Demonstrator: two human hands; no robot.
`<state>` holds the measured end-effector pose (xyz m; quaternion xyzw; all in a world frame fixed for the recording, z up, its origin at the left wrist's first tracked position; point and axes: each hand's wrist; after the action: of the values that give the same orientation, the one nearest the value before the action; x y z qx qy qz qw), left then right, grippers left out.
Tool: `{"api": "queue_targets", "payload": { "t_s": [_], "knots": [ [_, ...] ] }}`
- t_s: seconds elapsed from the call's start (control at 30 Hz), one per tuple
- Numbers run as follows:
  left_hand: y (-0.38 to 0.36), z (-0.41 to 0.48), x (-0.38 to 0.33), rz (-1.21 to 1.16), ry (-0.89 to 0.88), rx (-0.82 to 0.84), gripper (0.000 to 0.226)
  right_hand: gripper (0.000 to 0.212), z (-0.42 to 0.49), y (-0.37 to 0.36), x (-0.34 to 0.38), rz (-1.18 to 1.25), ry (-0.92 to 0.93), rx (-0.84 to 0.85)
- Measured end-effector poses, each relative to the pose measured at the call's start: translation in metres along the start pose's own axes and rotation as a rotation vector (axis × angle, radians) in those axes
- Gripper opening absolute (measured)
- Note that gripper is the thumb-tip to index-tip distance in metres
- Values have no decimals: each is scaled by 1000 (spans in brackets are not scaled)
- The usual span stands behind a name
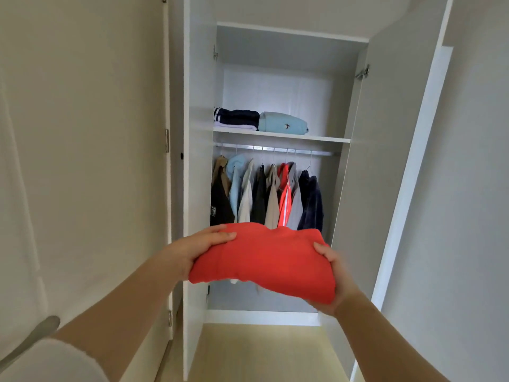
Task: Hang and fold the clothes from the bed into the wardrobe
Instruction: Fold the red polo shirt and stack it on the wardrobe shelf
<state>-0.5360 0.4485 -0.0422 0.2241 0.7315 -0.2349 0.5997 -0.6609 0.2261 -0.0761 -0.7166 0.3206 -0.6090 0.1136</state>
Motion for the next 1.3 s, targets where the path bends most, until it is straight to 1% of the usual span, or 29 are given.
{"api": "queue_targets", "payload": {
  "t_s": [0.07, 0.13, 0.23, 0.33, 0.47, 0.53, 0.6, 0.7, 0.73, 0.8, 0.9, 0.97, 1.03, 1.13, 1.3],
  "knots": [
    [17, 39, -18, -18, -10, 35, 56, 41, 43, -9, 18, -9, 16, 9],
    [34, 78, -40, -28, -23, 66, 50, 43, 84, -18, 36, -32, 29, 28],
    [53, 136, -74, -8, -41, 87, 52, 45, 141, -26, 69, -74, 55, 75],
    [58, 193, -101, 18, -79, 106, 50, 43, 187, -29, 103, -29, 71, 110],
    [48, 264, -130, 20, -101, 105, 53, 37, 237, -21, 139, 27, 115, 106],
    [42, 299, -143, -16, -85, 118, 50, 30, 262, -13, 159, 64, 143, 107],
    [33, 334, -155, -52, -84, 125, 38, 23, 289, -1, 182, 93, 156, 103],
    [15, 387, -169, -63, -135, 102, 11, 22, 331, 20, 218, 123, 172, 103],
    [8, 405, -173, -69, -159, 79, 6, 22, 344, 27, 230, 129, 178, 105],
    [-5, 442, -187, -105, -175, 62, 5, 23, 370, 40, 256, 142, 183, 105],
    [-29, 496, -211, -145, -138, 94, 33, 21, 405, 59, 300, 180, 203, 99],
    [-48, 530, -229, -141, -140, 86, 39, 21, 426, 72, 332, 187, 228, 95],
    [-65, 561, -247, -163, -177, 83, 33, 22, 444, 82, 363, 197, 263, 96],
    [-79, 602, -274, -245, -240, 83, 15, 21, 473, 90, 397, 240, 336, 87],
    [-95, 659, -312, -465, -341, 101, 15, 22, 529, 100, 449, 313, 425, 81]
  ]
}}
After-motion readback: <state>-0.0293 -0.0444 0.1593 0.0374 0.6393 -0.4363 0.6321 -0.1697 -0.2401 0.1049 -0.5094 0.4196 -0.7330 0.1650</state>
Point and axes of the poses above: each hand's wrist, its own z-axis towards the middle knuckle, its own y-axis out of the back of the hand, x = y × z, and after that the axes turned 2 degrees about -y, right-handed
